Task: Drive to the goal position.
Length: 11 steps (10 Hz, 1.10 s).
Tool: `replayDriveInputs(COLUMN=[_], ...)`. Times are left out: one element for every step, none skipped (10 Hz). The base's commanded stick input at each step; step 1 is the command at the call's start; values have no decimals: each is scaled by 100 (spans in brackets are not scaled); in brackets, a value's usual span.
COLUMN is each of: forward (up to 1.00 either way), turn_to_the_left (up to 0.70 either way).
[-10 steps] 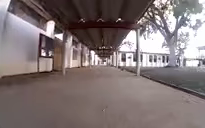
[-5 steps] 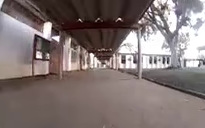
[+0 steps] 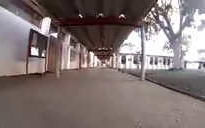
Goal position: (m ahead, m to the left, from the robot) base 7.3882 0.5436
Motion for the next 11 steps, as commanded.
replayDriveInputs(forward=[70,70,70,70,70,70,70,70,70,70,70], turn_to_the_left=[0,0,0,0,0,0,0,0,0,0,0])
